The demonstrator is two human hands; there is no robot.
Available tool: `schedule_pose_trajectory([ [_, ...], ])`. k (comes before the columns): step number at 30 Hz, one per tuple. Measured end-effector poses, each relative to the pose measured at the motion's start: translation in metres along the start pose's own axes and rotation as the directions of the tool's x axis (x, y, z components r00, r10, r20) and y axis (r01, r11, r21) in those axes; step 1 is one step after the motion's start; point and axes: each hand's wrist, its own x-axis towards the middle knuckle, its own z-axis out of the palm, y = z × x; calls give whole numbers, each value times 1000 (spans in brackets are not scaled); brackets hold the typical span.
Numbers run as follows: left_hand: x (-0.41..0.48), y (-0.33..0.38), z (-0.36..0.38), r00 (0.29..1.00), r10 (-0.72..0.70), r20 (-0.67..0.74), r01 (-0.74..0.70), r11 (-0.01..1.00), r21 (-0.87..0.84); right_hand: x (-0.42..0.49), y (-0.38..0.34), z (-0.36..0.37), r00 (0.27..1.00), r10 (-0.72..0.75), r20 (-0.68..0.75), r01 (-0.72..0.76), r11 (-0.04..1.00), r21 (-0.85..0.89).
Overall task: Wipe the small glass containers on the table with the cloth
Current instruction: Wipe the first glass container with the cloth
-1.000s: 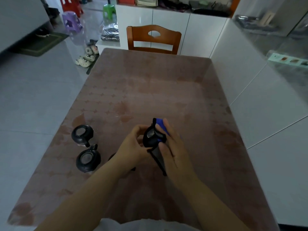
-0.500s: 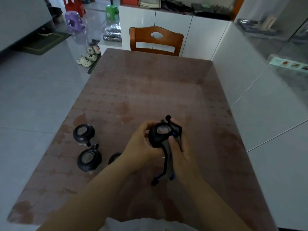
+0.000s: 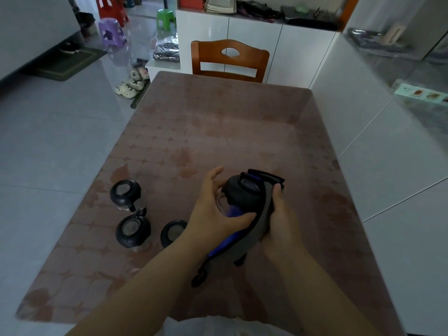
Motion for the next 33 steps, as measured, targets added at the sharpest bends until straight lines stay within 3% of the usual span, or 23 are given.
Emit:
schedule_pose_trajectory([
  [2, 1, 2, -1, 1000, -5, -15, 6, 1000, 16, -6, 1, -1, 982, -182, 39, 186, 952, -241],
  [4, 1, 7, -2, 1000, -5, -6, 5, 999, 35, -16, -2, 2, 899, -360, 249, 437, 763, -477],
  [6, 0, 10, -3, 1000, 12, 24, -13, 997, 75, -14, 5, -2, 791, -433, 433, 612, 559, -559],
  [7, -1, 11, -3, 999, 26, 34, -29, 994, 102, -11, 7, -2, 776, -441, 451, 631, 543, -554],
  [9, -3, 12, -2, 998, 54, 46, -60, 986, 157, -7, 5, -2, 789, -441, 428, 614, 598, -515],
  [13, -6, 13, 1, 989, 118, 91, -139, 952, 273, -4, -16, -1, 890, -293, 349, 426, 805, -413],
  [16, -7, 16, 1, 988, 127, 87, -144, 962, 234, -9, -20, -4, 884, -309, 351, 446, 785, -430],
  [18, -7, 19, 1, 990, 121, 76, -131, 979, 158, -17, -13, -8, 828, -379, 413, 553, 672, -493],
  [23, -4, 20, -1, 988, 144, 55, -149, 983, 104, -19, 5, -28, 611, -458, 646, 784, 237, -574],
  [25, -5, 17, -1, 990, 135, 50, -139, 986, 90, -18, 5, -33, 578, -467, 669, 804, 186, -565],
  [28, -6, 15, -3, 995, 100, 17, -101, 993, 55, -23, 3, -41, 594, -525, 609, 797, 281, -535],
  [29, -6, 16, -5, 995, 95, 10, -95, 994, 57, -26, 2, -42, 641, -551, 534, 762, 373, -530],
  [31, -6, 17, -7, 996, 93, -8, -93, 993, 71, -31, -3, -38, 804, -527, 275, 591, 655, -471],
  [33, -6, 20, -6, 994, 108, -25, -106, 992, 72, -30, -8, -36, 936, -350, -29, 323, 890, -321],
])
